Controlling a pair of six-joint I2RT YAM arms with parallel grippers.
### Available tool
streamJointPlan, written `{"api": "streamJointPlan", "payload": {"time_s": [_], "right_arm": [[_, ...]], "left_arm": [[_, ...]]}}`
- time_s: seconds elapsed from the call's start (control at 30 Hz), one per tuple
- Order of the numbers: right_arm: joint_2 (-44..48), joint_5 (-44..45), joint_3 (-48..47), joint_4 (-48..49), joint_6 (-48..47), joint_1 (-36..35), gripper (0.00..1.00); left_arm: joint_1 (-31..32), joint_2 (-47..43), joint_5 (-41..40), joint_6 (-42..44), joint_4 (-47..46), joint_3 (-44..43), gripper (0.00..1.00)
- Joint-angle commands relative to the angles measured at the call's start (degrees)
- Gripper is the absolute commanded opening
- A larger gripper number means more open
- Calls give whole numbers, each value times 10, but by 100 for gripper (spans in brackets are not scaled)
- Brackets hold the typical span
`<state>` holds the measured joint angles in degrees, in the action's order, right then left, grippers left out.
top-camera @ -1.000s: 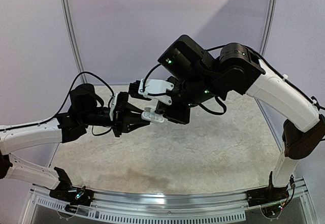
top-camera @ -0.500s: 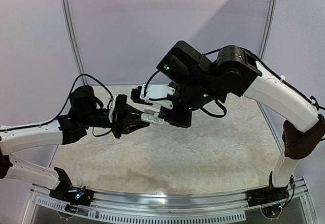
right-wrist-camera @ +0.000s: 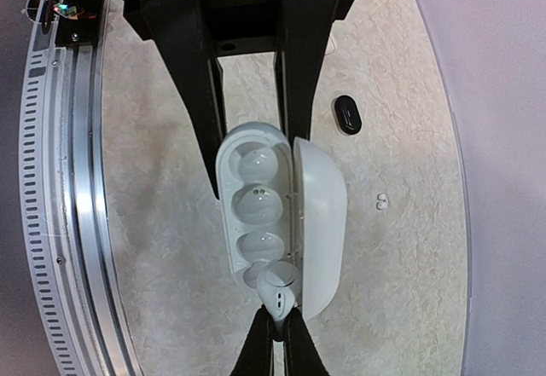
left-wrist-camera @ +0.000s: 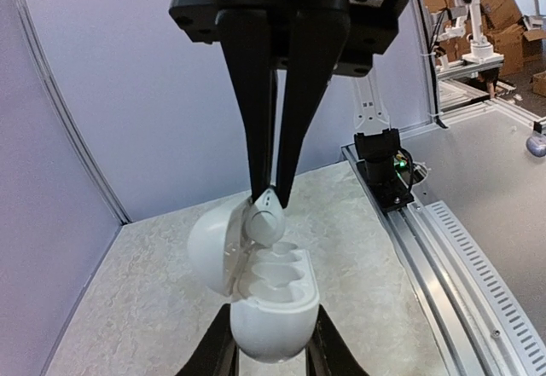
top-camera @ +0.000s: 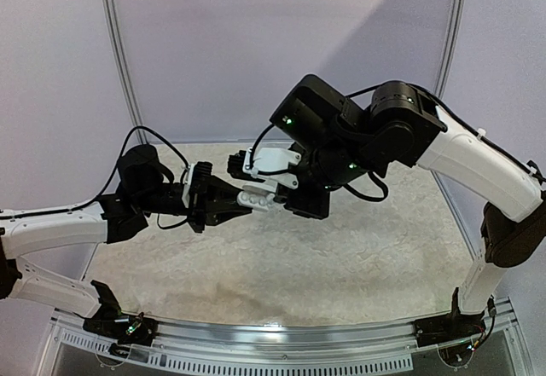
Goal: Insert the wireless bluetooth earbuds into the charging case
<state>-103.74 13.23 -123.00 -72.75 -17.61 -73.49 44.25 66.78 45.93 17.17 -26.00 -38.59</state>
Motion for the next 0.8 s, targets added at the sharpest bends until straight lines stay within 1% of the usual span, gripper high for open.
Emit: {"api": "streamJointPlan", "payload": {"time_s": [0.0, 0.47, 0.77], "right_arm": [[14, 7, 8, 24, -16, -1, 0], [10, -12, 9, 41, -21, 0, 0], [-5, -24, 6, 29, -21, -1, 0]], "left_arm": [[5, 3, 16, 5, -17, -3, 0], [6, 3, 4, -2, -12, -7, 0], [6, 1, 1, -8, -12, -8, 0]]}}
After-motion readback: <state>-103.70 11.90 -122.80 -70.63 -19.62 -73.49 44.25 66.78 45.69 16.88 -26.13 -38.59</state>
